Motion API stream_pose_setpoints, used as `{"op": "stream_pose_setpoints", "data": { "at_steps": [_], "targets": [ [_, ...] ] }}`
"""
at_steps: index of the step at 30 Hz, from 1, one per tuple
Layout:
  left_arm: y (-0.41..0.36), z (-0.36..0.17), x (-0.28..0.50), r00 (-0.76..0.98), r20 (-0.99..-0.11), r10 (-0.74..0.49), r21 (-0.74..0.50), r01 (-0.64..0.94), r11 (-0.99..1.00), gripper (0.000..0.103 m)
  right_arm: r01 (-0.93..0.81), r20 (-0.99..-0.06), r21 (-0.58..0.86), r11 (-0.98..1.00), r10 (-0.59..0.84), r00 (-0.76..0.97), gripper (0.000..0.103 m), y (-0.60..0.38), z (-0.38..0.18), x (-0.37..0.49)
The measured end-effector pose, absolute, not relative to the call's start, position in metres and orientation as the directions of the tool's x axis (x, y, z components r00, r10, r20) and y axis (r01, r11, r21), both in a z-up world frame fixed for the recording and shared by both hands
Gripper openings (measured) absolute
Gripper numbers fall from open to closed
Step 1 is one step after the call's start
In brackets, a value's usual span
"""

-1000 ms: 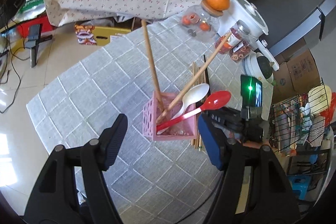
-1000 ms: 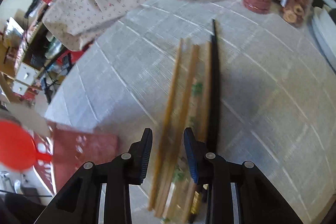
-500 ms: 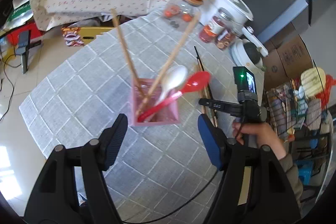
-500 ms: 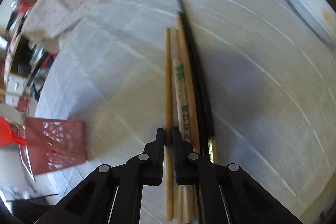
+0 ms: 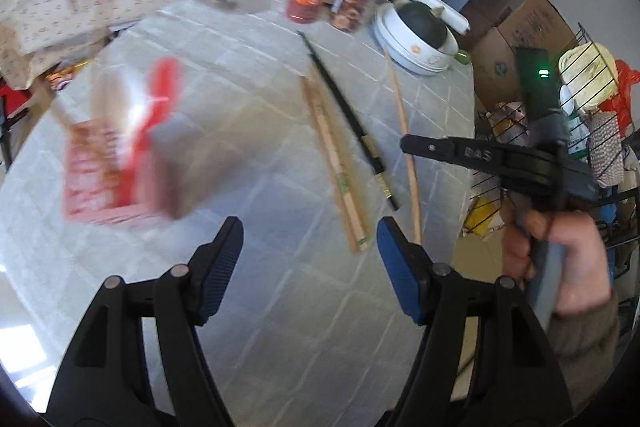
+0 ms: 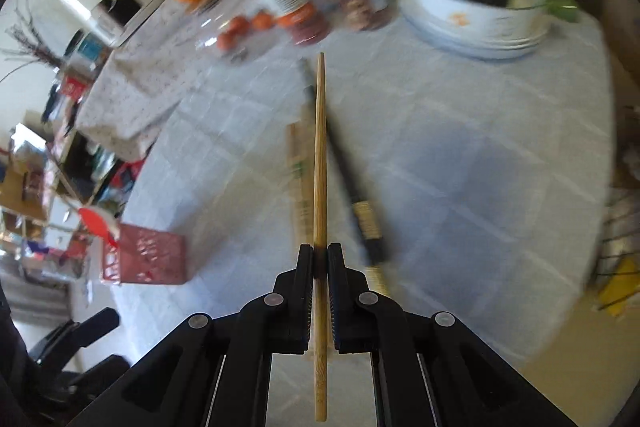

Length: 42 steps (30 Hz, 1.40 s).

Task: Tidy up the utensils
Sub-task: 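Grasp a green-printed wooden chopstick with the left gripper and lift it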

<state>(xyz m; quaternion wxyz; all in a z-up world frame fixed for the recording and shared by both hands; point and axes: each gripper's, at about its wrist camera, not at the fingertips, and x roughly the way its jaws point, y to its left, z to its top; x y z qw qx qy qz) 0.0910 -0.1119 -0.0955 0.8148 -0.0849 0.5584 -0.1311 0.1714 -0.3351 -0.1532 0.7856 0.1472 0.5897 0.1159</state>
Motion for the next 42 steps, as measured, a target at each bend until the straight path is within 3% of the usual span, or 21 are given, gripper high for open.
{"op": "stream_pose_setpoints", "data": {
  "at_steps": [5,10,13,16,19,24,28,37,42],
  "targets": [
    [-0.168,-0.126,0.141,0.335,-0.886,-0.321,-0.309,0.090,0.947,0.063,0.061,-0.890,0.360,0.931,0.323,0.323,0.007,-0.380,-0.138,0.159],
    [-0.182,-0.183,0.188,0.264,-0.933,-0.245,-0.250,0.015,0.968,0.033,0.063,-0.871,0.378,0.924,0.332,0.362,0.007,-0.390,-0.125,0.153],
    [-0.174,-0.209,0.205,0.201,-0.927,-0.318,-0.333,-0.046,0.942,0.028,0.021,-0.860,0.387,0.922,0.352,0.370,0.007,-0.380,-0.119,0.155],
    [-0.175,-0.208,0.213,0.223,-0.922,-0.316,-0.328,-0.018,0.944,0.028,-0.003,-0.857,0.390,0.921,0.364,0.365,0.007,-0.370,-0.120,0.159],
    [-0.176,-0.206,0.211,0.223,-0.927,-0.301,-0.307,0.007,0.952,0.017,-0.009,-0.855,0.396,0.918,0.372,0.362,0.007,-0.365,-0.123,0.164],
    [-0.167,-0.198,0.209,0.228,-0.939,-0.259,-0.259,0.033,0.965,0.012,-0.024,-0.850,0.401,0.916,0.382,0.364,0.007,-0.363,-0.123,0.167],
    [-0.155,-0.195,0.202,0.218,-0.917,-0.335,-0.330,0.061,0.942,0.011,-0.048,-0.849,0.401,0.915,0.390,0.356,0.007,-0.358,-0.124,0.168],
    [-0.151,-0.195,0.209,0.186,-0.954,-0.237,-0.228,0.070,0.971,0.012,-0.088,-0.852,0.391,0.916,0.396,0.342,0.007,-0.339,-0.125,0.169],
    [-0.136,-0.185,0.198,0.219,-0.938,-0.268,-0.259,0.070,0.963,0.009,-0.107,-0.844,0.414,0.904,0.425,0.326,0.007,-0.330,-0.128,0.170]
  ]
}}
